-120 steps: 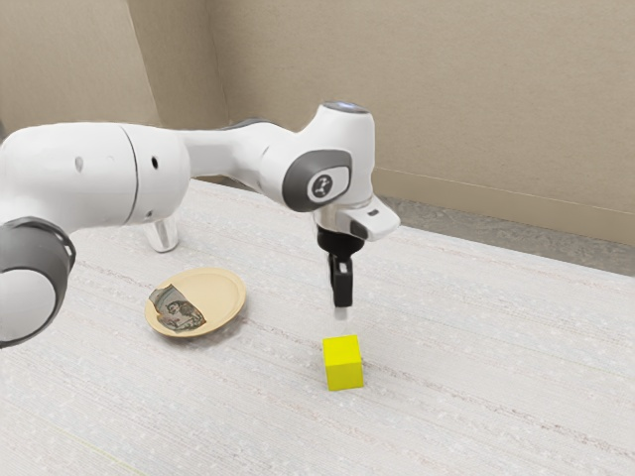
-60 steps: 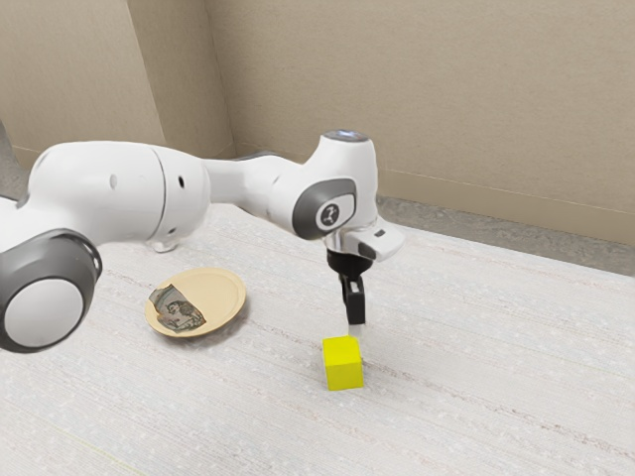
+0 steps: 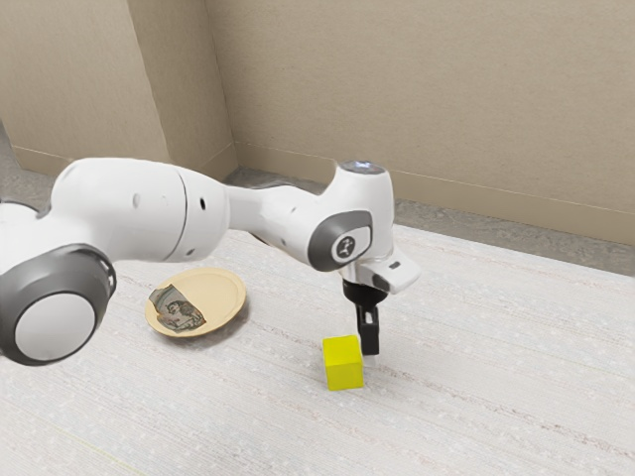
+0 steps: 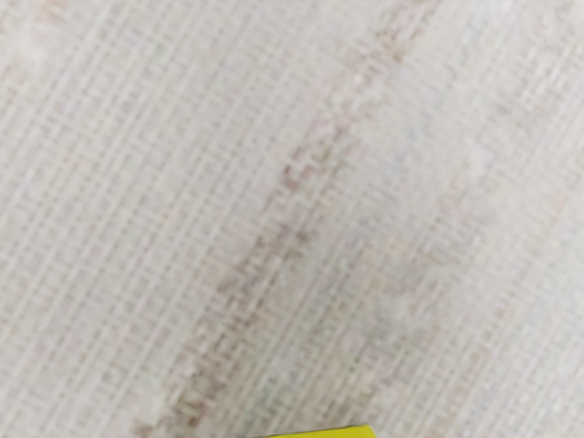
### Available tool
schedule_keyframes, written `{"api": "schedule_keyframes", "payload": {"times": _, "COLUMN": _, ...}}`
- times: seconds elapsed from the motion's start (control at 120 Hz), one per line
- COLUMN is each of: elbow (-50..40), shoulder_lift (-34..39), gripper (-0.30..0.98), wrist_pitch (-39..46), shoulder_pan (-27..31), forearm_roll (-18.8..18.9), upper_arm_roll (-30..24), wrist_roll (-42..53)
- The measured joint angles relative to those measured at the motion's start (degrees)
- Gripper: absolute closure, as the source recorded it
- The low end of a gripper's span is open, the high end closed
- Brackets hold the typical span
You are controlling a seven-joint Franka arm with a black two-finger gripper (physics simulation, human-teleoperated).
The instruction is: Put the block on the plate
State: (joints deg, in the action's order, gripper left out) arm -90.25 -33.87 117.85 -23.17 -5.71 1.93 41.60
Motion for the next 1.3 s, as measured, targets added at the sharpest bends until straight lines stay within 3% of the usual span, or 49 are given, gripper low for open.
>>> {"api": "schedule_keyframes", "payload": {"times": 0.333, "elbow": -0.3, "shoulder_lift": -0.5, "gripper": 0.00, "wrist_pitch": 1.4, "shoulder_pan": 0.2, "forearm_roll": -1.1, "upper_arm_roll": 0.8, "wrist_roll": 0.9}}
{"api": "schedule_keyframes", "payload": {"times": 0.717, "elbow": -8.0, "shoulder_lift": 4.0, "gripper": 0.00, "wrist_pitch": 4.6, "shoulder_pan": 1.0, "forearm_roll": -1.4, "upper_arm_roll": 0.9, "wrist_roll": 1.6}}
{"api": "schedule_keyframes", "payload": {"times": 1.3, "elbow": -9.4, "shoulder_lift": 2.0, "gripper": 0.04, "wrist_pitch": 7.1, "shoulder_pan": 1.6, "forearm_roll": -3.5, "upper_arm_roll": 1.0, "wrist_roll": 2.1}}
